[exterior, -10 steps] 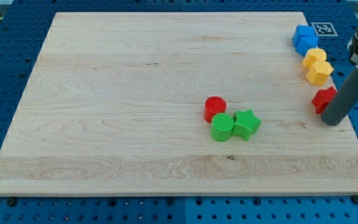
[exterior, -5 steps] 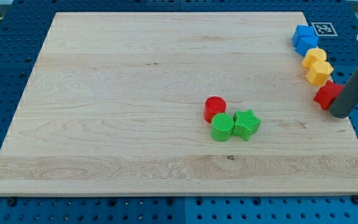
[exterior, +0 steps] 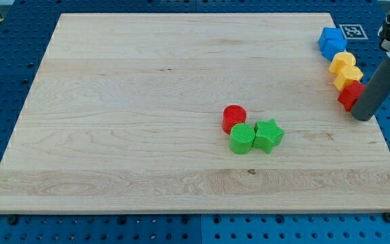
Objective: Drag the red star vertically below the yellow hexagon
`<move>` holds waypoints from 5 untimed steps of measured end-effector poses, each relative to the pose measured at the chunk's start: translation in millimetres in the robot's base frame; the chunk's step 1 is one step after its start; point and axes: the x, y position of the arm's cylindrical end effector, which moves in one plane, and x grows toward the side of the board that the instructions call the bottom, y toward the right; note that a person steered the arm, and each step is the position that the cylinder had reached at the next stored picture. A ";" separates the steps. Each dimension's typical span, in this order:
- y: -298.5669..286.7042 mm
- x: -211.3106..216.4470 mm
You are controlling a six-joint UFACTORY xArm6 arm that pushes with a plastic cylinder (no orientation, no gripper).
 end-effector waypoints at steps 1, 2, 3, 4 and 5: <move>-0.1 5.2; -15.0 6.6; -32.2 8.3; -56.6 8.3; -93.3 2.6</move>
